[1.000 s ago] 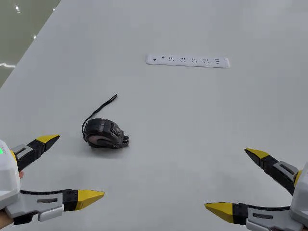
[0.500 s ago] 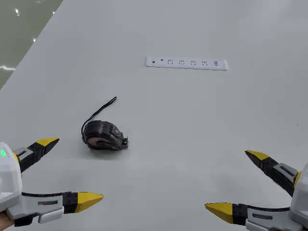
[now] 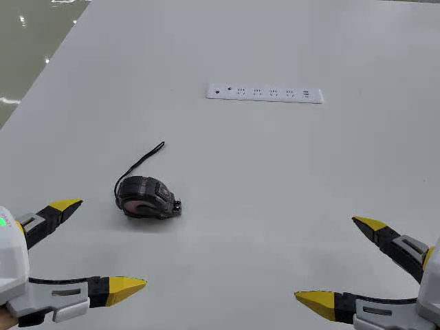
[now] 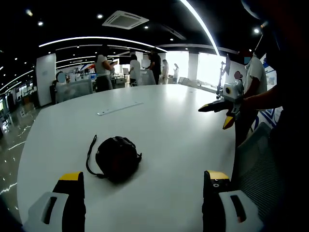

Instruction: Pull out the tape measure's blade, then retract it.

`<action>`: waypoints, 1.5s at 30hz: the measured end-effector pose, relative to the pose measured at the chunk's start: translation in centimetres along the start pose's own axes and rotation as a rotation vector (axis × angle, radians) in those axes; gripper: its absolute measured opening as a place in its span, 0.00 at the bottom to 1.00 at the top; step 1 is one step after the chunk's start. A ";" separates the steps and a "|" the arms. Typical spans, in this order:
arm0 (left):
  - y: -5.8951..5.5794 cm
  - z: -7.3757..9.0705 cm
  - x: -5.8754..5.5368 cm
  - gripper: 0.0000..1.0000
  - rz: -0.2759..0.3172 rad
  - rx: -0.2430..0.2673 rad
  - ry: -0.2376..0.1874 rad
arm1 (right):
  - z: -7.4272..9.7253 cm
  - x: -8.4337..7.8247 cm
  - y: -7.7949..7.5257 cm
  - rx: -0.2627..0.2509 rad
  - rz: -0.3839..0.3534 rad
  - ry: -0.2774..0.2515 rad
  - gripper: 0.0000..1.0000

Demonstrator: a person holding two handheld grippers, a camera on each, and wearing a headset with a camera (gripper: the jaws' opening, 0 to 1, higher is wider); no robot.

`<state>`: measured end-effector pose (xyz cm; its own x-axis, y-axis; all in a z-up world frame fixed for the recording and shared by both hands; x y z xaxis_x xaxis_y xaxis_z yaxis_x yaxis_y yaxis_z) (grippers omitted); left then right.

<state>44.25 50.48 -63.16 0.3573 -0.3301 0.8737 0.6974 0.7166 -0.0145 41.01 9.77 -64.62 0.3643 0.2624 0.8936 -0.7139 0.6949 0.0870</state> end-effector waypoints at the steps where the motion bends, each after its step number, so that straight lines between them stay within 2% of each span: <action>1: 0.0 0.0 0.0 1.00 0.000 0.000 0.000 | 0.0 0.0 0.0 0.000 0.001 0.001 1.00; 30: 0.1 0.2 0.2 1.00 0.001 0.007 -0.008 | 0.1 0.0 -0.2 -0.002 0.003 0.003 1.00; 45: -0.2 0.0 0.2 1.00 -0.004 0.001 -0.012 | 0.1 -0.1 -0.2 -0.001 0.006 0.003 1.00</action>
<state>44.18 50.33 -63.00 0.3476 -0.3256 0.8793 0.6981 0.7160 -0.0108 41.06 9.55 -64.66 0.3616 0.2683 0.8929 -0.7156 0.6937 0.0814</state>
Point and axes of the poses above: the centre of the closed fingertips' face, and the gripper's own axes: z roughly backward along the fingers, y roughly to its left, x roughly out of its top, the point moved 10 cm from there along z, roughly backward along the fingers, and after that the axes turned 3 degrees about x, right-handed, at the moved point
